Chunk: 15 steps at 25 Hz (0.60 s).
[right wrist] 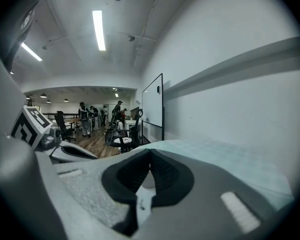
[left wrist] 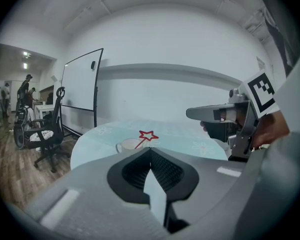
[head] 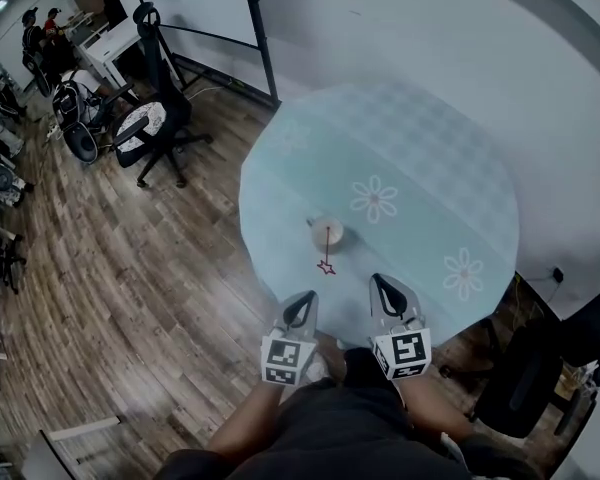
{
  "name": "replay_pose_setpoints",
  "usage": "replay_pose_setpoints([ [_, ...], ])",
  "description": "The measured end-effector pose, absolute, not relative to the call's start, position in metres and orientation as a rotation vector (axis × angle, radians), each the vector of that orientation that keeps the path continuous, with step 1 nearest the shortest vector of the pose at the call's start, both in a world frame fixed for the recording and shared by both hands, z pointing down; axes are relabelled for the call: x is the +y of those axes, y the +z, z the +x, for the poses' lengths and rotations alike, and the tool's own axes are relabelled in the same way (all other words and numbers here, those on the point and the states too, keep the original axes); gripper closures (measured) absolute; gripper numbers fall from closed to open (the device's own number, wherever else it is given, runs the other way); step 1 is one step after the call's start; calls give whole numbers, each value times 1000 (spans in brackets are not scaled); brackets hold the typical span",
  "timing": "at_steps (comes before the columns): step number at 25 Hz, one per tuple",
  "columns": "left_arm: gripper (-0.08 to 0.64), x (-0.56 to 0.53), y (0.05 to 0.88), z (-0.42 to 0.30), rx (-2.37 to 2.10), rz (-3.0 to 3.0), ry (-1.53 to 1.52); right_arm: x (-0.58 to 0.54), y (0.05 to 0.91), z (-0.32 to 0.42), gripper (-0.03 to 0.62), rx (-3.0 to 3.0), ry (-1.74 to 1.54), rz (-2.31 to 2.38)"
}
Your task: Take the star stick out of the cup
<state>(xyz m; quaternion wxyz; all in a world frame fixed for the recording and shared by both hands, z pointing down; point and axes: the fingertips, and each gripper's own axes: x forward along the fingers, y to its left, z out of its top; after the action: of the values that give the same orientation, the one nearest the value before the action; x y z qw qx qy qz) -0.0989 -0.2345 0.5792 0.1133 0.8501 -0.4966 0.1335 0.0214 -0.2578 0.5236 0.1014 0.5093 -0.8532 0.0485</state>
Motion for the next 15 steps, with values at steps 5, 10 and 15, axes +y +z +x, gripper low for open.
replay_pose_setpoints([
  [5,555,-255,604,-97,-1475,2449,413,-279,549,25,589,-2512,188,1470],
  [10,555,-270,628,-91,-1480,2435,437,-286,577,27,589,-2504,244,1424],
  [15,555,-282,647,-93,-1509,2407,409,-295,600,29,589,-2494,276,1395],
])
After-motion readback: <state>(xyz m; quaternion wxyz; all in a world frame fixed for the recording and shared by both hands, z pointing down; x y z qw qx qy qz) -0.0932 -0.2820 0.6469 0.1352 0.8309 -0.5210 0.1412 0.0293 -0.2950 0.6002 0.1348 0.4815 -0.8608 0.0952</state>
